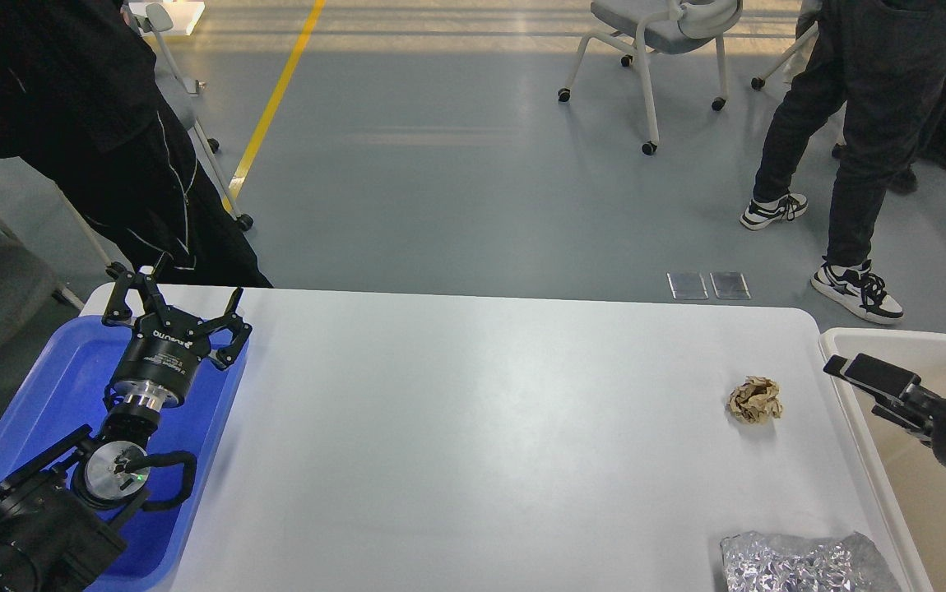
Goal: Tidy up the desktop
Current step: 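Move the right gripper away from the tan paper ball toward the white bin, then reach the right gripper down and grasp the silver foil wrapper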
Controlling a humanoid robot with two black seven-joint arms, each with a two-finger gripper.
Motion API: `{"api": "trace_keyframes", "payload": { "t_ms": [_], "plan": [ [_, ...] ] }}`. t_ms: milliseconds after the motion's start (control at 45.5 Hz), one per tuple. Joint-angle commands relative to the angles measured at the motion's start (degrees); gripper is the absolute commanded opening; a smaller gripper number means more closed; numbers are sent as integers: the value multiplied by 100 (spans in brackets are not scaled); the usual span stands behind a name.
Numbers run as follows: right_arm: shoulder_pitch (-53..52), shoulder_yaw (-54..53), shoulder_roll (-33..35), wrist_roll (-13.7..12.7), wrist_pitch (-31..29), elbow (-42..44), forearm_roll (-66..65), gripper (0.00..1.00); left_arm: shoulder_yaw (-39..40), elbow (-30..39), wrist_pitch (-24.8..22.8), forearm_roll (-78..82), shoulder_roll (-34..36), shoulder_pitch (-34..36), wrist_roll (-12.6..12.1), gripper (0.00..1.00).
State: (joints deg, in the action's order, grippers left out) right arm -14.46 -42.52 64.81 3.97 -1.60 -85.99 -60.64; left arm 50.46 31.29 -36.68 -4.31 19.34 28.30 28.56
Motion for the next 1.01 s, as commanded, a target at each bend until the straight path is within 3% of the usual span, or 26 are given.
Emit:
{"api": "trace_keyframes", "payload": {
  "t_ms": [0,176,351,505,988],
  "plan": [
    [110,472,295,156,89,-172,-1335,94,-1,0,-5,0,0,0,0,100],
    [417,797,453,490,659,-111,-2197,94,-1,0,-5,0,0,0,0,100],
    [787,1754,559,1325,1995,38,-3076,94,-1,9,-5,0,0,0,0,100],
    [743,2607,480,1361,2682,451,-3086,95,-1,0,-5,0,0,0,0,100],
    [787,2916,-364,1378,2726,1787,-2224,95,-1,0,-5,0,0,0,0,100]
  ]
}}
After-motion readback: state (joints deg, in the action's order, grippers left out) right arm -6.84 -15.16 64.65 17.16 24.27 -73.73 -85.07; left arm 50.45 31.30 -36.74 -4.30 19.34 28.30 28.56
